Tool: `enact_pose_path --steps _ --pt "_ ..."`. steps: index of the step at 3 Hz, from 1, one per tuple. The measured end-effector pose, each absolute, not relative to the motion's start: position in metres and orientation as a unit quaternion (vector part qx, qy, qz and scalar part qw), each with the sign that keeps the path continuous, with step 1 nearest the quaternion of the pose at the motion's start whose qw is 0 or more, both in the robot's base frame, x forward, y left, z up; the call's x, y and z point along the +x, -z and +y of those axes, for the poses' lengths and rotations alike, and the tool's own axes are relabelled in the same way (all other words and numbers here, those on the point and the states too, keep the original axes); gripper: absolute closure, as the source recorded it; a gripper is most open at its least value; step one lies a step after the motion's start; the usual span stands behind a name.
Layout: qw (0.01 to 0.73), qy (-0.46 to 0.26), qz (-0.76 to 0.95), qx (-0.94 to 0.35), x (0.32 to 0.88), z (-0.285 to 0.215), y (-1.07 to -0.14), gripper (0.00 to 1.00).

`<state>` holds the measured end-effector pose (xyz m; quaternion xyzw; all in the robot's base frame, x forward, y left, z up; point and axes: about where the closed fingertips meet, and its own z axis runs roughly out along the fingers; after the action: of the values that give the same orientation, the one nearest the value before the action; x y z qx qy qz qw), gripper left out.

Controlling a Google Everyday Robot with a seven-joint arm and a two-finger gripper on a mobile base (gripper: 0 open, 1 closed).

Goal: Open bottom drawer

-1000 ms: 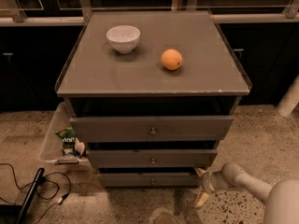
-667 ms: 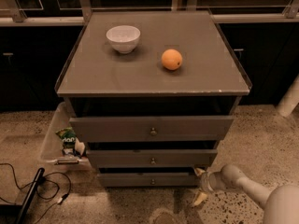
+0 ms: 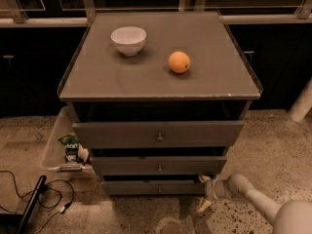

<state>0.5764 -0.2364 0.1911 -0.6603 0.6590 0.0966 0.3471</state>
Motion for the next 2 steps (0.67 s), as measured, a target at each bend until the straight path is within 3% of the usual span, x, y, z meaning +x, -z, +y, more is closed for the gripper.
enact_pose_path --steps 2 --pt "0.341 -0.115 0.636 -0.682 0.595 -0.216 -0.164 0.00"
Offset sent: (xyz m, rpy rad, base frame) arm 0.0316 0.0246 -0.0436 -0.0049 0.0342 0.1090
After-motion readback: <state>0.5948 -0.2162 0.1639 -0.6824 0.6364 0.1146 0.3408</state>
